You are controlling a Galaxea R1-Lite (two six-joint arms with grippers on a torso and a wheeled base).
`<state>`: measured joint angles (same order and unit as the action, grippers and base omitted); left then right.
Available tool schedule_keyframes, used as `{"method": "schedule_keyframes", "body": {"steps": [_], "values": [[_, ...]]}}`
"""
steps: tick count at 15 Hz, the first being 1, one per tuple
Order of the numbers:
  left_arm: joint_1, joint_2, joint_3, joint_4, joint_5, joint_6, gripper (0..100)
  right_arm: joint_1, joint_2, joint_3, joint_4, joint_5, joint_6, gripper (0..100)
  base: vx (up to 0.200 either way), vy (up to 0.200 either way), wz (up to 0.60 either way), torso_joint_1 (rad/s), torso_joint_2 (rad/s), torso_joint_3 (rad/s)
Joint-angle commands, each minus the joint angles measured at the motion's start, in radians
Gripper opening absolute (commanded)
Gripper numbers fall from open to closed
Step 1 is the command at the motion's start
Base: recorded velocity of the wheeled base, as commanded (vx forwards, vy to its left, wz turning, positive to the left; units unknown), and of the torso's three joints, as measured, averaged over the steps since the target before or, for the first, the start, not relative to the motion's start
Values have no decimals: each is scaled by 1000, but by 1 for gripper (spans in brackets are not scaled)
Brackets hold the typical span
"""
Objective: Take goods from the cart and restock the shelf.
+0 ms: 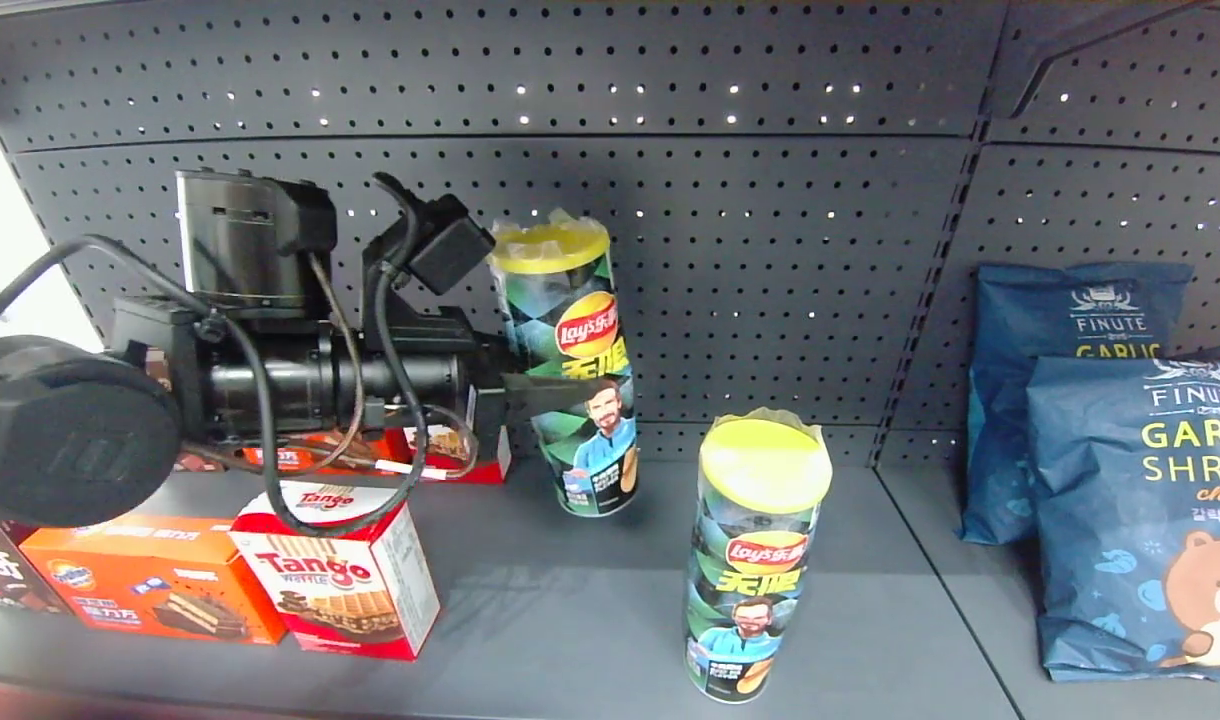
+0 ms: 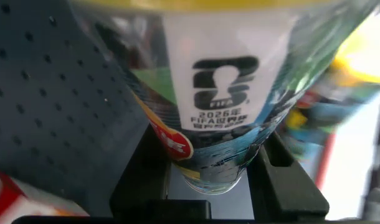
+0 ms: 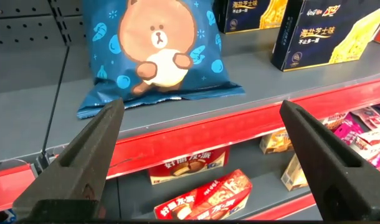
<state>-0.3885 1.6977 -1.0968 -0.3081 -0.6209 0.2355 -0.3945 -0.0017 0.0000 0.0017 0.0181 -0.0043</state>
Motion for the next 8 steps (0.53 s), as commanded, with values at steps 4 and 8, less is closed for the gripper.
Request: {"method": "schedule_keyframes", "body": {"steps": [4,8], "values": [[3,174,-152,70,-96,110,0,0,2,0,0,0,0,100,0,0,0,0,0,0],[0,243,-212,98,-99,143,0,0,2,0,0,0,0,100,0,0,0,0,0,0]]}}
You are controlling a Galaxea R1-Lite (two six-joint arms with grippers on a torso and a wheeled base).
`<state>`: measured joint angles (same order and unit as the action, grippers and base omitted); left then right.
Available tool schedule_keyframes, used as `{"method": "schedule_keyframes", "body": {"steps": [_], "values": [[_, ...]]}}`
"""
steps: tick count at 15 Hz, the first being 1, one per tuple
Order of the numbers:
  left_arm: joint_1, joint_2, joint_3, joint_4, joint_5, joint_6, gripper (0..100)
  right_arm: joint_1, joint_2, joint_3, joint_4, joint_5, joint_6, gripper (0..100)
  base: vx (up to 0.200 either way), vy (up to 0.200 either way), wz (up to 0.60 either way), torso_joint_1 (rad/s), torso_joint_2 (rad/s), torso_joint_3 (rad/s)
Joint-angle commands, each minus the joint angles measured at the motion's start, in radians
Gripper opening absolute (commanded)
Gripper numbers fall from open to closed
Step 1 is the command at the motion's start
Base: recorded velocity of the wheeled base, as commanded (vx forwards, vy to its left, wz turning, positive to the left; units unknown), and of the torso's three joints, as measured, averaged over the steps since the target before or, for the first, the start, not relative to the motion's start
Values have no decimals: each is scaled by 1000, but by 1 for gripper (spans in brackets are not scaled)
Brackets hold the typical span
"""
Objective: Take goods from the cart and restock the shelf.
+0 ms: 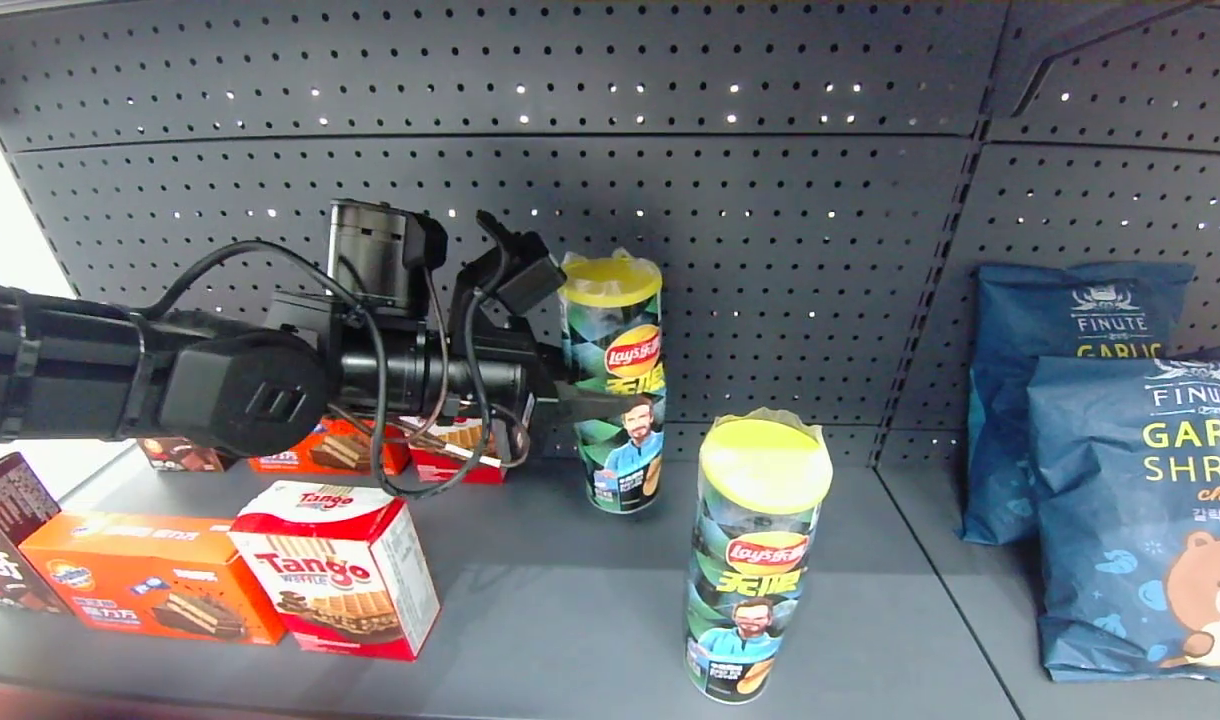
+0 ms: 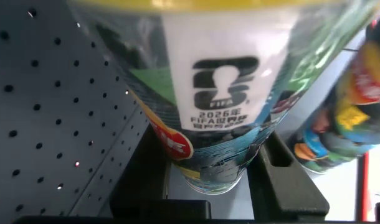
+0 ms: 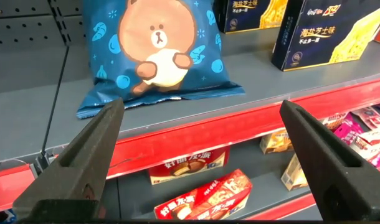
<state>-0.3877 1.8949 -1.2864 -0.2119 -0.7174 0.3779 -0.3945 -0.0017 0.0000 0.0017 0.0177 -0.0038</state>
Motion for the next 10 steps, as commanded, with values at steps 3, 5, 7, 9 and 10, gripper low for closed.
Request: {"method": "schedule_keyframes", "body": {"steps": [3,5,7,9,10], "values": [[-4,82,-50,28,-8,3,0,0,2,0,0,1,-1,100,0,0,0,0,0,0],[-5,104,-57,29,-17,36,0,0,2,0,0,1,-1,100,0,0,0,0,0,0],[-5,136,-85,29,-62,67,0,0,2,0,0,1,-1,100,0,0,0,0,0,0],[-11,167,-117,29,-71,70,0,0,2,0,0,1,-1,100,0,0,0,0,0,0],[-11,170,-120,29,-71,70,0,0,2,0,0,1,-1,100,0,0,0,0,0,0]]}}
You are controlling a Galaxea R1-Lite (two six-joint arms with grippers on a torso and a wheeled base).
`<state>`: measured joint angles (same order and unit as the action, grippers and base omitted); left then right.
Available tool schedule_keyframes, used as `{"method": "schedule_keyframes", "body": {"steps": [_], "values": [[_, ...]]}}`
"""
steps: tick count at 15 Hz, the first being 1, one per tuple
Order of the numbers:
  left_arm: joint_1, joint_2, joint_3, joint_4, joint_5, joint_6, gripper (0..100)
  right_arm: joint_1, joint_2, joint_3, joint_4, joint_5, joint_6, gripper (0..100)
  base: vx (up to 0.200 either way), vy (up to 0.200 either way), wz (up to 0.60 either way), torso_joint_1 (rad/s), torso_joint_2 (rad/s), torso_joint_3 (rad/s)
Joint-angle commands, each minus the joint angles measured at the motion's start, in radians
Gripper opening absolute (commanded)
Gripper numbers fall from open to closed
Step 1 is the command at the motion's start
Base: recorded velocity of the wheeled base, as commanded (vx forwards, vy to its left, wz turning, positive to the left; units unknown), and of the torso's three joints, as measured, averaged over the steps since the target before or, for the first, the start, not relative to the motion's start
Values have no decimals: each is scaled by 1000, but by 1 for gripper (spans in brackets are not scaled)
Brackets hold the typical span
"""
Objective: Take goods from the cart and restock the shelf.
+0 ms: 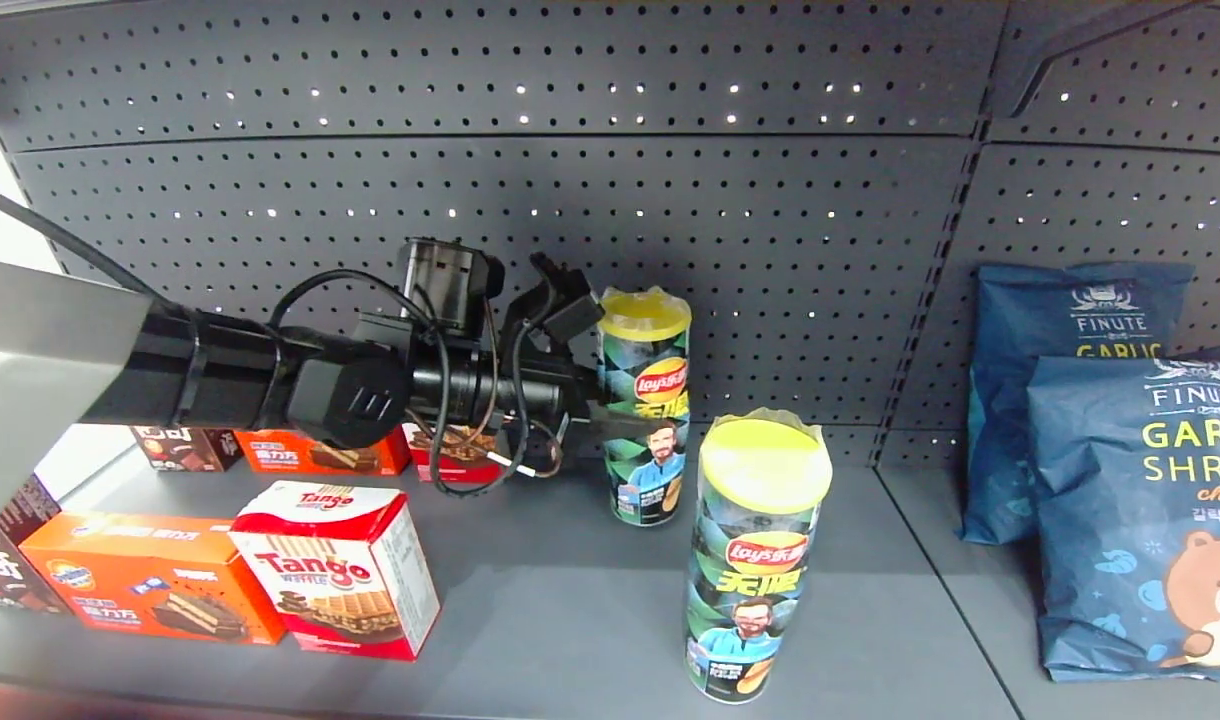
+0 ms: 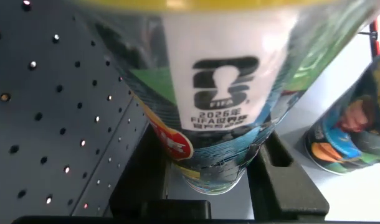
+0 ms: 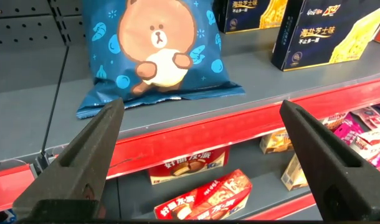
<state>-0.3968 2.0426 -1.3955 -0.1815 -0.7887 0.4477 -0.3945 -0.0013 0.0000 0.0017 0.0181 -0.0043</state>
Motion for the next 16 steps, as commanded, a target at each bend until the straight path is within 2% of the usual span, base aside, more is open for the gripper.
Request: {"method": "schedule_keyframes", "body": {"steps": [1,5,16], "values": [[-2,53,-49,-1,0,3,0,0,1,0,0,0,0,100,0,0,0,0,0,0],[-5,116,-132,-1,-1,3,0,0,1,0,0,0,0,100,0,0,0,0,0,0],[-20,142,-129,0,-21,14,0,0,1,0,0,0,0,100,0,0,0,0,0,0]]}}
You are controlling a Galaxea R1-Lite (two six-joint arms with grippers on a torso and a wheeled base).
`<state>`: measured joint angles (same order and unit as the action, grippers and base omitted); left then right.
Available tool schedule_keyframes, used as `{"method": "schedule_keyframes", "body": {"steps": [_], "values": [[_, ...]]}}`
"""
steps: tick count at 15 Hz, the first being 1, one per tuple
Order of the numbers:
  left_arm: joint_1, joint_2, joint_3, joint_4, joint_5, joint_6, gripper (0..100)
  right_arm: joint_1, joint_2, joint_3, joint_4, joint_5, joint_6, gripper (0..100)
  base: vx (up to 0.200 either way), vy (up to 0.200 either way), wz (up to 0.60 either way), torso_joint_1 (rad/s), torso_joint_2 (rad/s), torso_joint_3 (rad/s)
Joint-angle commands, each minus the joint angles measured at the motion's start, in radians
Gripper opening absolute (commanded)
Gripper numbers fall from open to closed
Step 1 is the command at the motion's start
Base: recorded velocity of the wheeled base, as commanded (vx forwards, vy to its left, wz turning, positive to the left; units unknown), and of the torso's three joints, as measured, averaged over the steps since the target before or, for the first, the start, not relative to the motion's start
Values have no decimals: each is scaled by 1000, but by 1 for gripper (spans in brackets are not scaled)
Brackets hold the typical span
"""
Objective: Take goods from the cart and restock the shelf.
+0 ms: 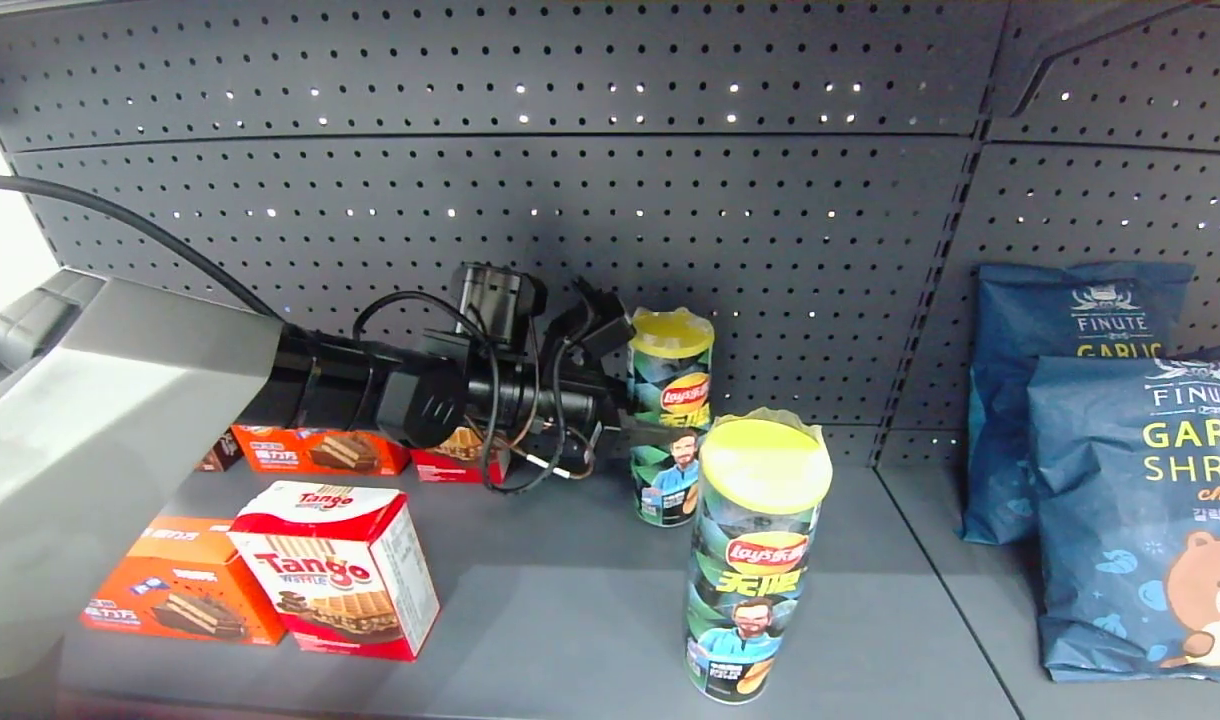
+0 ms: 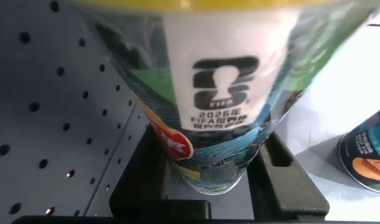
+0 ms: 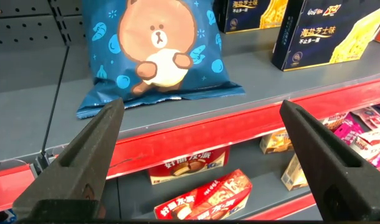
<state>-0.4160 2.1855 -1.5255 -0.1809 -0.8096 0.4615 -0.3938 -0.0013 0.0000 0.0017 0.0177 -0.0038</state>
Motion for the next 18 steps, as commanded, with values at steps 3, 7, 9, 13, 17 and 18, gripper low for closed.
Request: {"method": "schedule_keyframes", "body": {"steps": [3,7,9,13,17,18], "values": [[-12,3,1,-2,1,5,0,0,1,0,0,1,-1,100,0,0,0,0,0,0],[-23,19,4,-3,4,37,0,0,1,0,0,1,-1,100,0,0,0,0,0,0],[-24,19,8,-5,7,39,100,0,1,0,0,1,-1,100,0,0,0,0,0,0],[-14,-20,18,-11,17,40,100,0,1,0,0,1,-1,100,0,0,0,0,0,0],[32,-147,165,-20,32,40,100,0,1,0,0,1,1,100,0,0,0,0,0,0],[40,-181,209,-35,46,40,100,0,1,0,0,1,-1,100,0,0,0,0,0,0]]}}
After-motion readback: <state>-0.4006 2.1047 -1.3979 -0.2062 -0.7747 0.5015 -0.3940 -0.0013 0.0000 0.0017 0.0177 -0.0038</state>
